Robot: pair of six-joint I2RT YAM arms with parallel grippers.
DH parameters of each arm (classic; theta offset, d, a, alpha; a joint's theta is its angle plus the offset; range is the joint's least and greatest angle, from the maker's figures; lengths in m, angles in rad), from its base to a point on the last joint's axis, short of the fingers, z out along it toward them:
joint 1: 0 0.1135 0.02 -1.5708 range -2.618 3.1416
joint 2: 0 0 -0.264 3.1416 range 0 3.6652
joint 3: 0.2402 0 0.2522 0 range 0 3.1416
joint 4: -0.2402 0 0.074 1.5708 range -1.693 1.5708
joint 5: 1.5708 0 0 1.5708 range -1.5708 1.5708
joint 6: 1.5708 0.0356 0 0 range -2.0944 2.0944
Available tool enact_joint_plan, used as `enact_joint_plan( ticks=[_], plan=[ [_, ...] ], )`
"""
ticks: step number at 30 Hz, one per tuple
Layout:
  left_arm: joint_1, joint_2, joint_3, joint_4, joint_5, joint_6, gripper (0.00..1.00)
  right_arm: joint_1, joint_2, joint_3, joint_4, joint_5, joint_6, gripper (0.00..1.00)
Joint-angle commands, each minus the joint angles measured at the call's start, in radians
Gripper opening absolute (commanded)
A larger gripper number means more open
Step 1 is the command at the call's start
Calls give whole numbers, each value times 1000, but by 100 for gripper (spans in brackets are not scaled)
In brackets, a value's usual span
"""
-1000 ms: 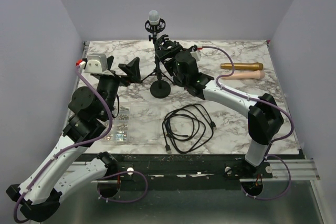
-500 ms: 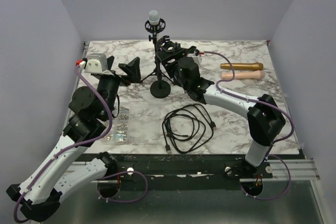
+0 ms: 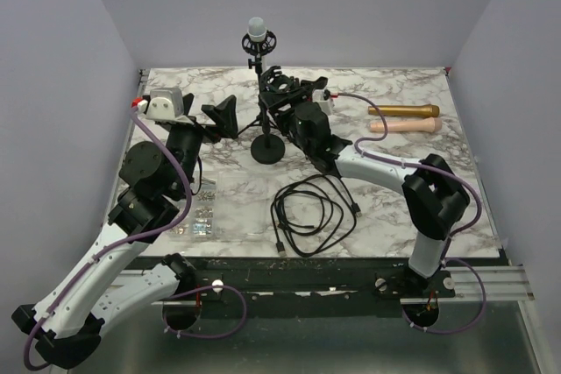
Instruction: Remove the microphone from the stand
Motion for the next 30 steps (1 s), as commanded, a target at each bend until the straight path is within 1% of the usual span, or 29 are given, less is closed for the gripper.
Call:
enact_joint_plan(
  ticks=[1,7,13,19,21,26,30],
  plan=[
    [7,-2,-3,1,21,-6,98,11,114,-107,-326,3,-69,68],
    [8,-1,-4,1,26,-11,99,13,133,-156,-331,29,-60,68],
    [8,8,-3,-1,24,-11,99,13,178,-142,-331,27,-76,69],
    [8,10,-3,-1,27,-14,98,14,165,-121,-337,30,-104,70],
    [11,9,-3,-1,27,-15,99,13,150,-115,-339,35,-117,73],
    [14,10,-4,-1,28,-17,99,13,106,-85,-338,41,-179,89],
    [15,10,-5,-2,31,-20,98,14,75,-43,-341,36,-238,96]
  ],
)
